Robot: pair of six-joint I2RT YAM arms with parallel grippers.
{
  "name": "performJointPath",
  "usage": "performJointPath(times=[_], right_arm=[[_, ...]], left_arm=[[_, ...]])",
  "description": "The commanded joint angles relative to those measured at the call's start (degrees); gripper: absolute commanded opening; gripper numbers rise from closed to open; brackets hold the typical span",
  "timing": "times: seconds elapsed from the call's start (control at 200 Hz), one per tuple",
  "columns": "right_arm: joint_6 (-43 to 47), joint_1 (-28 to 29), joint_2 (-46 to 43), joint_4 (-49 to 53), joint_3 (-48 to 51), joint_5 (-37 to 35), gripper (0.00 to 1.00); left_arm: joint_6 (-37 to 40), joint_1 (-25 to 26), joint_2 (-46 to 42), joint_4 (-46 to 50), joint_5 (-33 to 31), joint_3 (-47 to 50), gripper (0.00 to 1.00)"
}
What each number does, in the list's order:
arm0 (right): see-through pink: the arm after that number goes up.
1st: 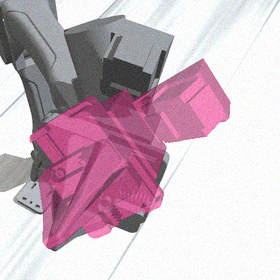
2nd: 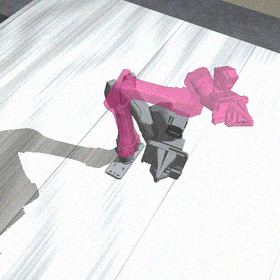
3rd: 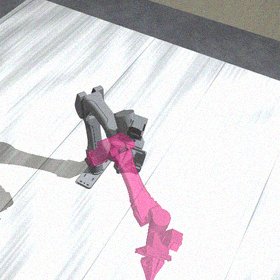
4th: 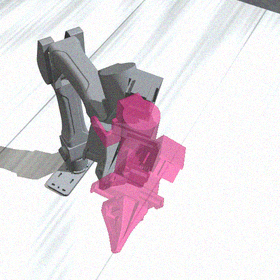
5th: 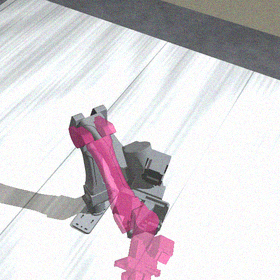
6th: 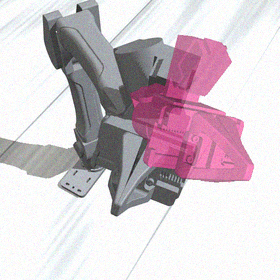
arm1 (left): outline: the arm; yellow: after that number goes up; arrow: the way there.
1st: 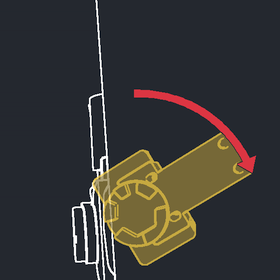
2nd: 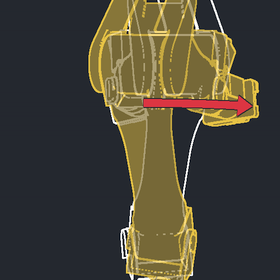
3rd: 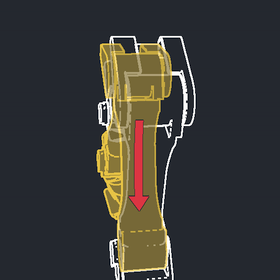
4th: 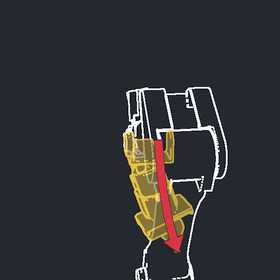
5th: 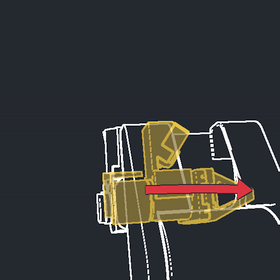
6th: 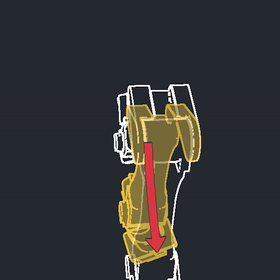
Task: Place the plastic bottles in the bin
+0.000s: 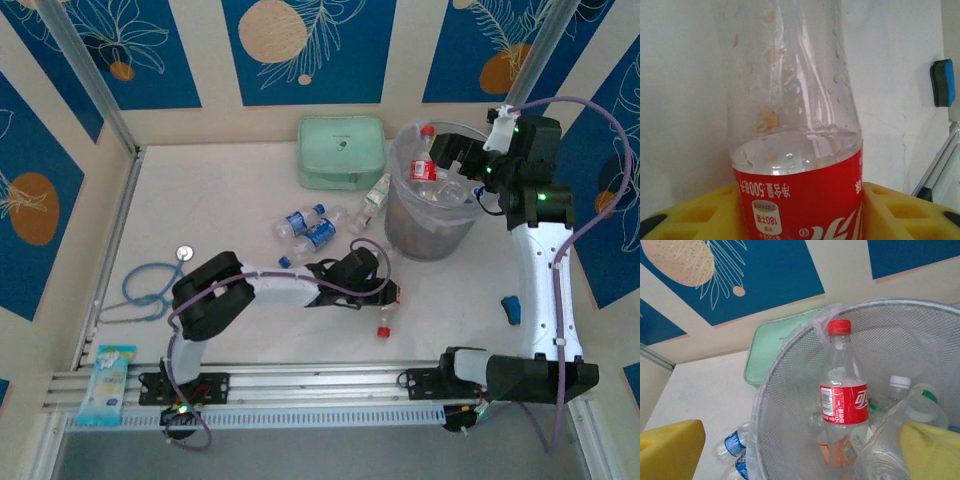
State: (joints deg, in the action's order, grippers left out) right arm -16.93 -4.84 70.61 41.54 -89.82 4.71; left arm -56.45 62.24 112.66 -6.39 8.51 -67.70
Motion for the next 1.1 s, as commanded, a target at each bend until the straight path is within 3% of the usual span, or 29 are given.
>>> performJointPath(times=[0.0,0.25,0.485,0.71,0.926,1.091], right_arm=[[0.7,1.0,-0.7,-0.1,-0.3,3.4,0.98],[2.5,7.6,1.2,2.8,-3.1,11.6,0.92],[1.2,19.0,5.5,0.5,-4.4,16.1,0.82],[-0.6,28.3,12.3,-3.1,-4.4,15.7,0.76],[-0.1,31.5,20.2,-1.0,-7.2,13.3,1.0],[-1.3,32.0,23.7,-2.3,-7.3,15.5,1.0]], left_arm=[[3.1,-1.5,-6.8,2.2,-2.2,2.9,0.51],[12.6,-7.2,-23.5,11.6,-9.7,8.5,0.5],[19.1,-18.4,-37.0,4.6,-2.7,18.7,0.39],[28.0,-20.5,-43.9,3.2,-1.6,21.1,0.38],[29.3,-20.5,-43.9,1.3,1.7,21.3,0.37],[29.5,-20.6,-42.9,-0.4,4.0,21.1,0.37]])
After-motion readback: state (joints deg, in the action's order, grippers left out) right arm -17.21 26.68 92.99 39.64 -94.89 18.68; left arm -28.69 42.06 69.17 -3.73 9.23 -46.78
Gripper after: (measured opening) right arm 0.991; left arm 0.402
